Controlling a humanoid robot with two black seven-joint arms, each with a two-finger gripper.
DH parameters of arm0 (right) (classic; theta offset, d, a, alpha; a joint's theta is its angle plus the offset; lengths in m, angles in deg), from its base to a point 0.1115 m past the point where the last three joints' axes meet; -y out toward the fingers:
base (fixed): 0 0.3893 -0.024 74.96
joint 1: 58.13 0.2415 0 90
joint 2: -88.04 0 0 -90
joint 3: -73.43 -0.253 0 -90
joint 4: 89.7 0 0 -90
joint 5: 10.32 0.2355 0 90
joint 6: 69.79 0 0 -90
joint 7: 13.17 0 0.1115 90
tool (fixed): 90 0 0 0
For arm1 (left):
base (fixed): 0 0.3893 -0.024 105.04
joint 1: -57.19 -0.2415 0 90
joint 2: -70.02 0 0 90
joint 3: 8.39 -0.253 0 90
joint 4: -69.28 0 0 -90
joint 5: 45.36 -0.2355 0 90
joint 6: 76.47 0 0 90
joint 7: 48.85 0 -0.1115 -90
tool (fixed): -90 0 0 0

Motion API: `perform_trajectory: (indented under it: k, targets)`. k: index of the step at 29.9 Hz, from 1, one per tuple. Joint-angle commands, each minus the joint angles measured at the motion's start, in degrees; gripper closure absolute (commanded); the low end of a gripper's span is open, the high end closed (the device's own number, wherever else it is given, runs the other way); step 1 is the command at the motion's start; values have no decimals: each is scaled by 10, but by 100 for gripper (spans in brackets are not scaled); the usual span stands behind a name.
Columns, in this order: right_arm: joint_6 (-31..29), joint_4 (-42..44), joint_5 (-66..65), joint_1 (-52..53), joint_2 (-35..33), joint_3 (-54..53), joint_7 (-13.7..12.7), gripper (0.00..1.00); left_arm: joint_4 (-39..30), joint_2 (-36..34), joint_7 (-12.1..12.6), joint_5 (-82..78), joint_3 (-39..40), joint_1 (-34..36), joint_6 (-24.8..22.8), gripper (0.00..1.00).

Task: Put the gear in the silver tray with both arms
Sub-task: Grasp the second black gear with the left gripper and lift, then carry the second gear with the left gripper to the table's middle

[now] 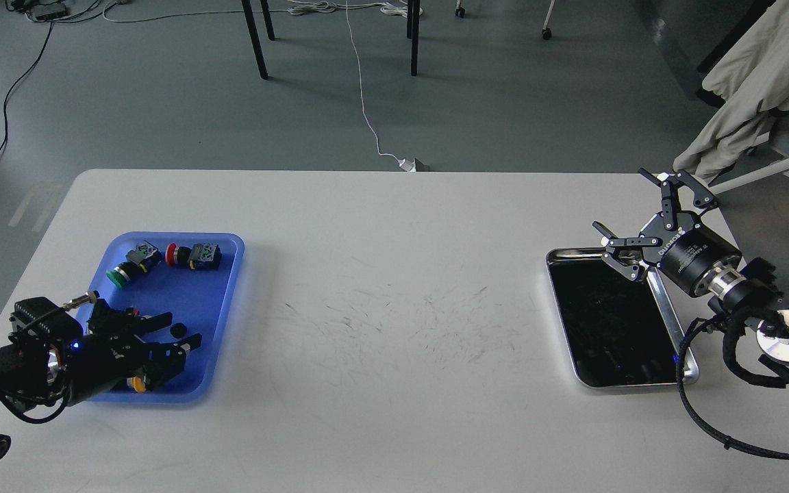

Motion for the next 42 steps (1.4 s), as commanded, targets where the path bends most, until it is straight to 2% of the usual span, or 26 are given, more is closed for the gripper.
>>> perform_trajectory:
  k: [1, 3, 8, 12, 18, 21, 25, 29, 33, 37, 42]
  targets:
    - [0, 0, 0, 0, 0, 0, 0, 2, 4, 4, -1, -3, -1, 0, -2, 52]
    - [0, 0, 0, 0, 0, 0, 0, 2, 12, 8, -1, -4, -4, 3, -2, 56]
    - [0, 0, 0, 0, 0, -1, 1, 2, 24, 13, -1, -4, -12, 7, -3, 81]
    - [0, 0, 0, 0, 0, -1, 1, 2, 34, 17, -1, -4, -12, 12, -3, 90]
    - [0, 0, 0, 0, 0, -1, 1, 2, 23, 5, -7, 0, -11, 36, -2, 93]
    - [0, -1, 0, 1, 0, -1, 1, 2, -23, -32, -5, 3, -11, 61, -7, 93]
    - [0, -1, -1, 5, -1, -4, 1, 2, -97, -73, 1, 12, -7, 108, -43, 93]
    - [0, 2, -1, 6, -9, -11, 1, 2, -164, -82, 31, 20, -7, 147, -67, 93]
    - [0, 10, -1, 5, -30, -19, 0, 2, -219, -62, 64, 20, -7, 178, -104, 93]
    - [0, 19, -1, 2, -38, -19, -6, 2, -232, 24, 90, 9, -11, 200, -139, 93]
    - [0, 59, 1, 4, -38, -20, -9, 2, -216, 133, 117, -30, -12, 199, -169, 93]
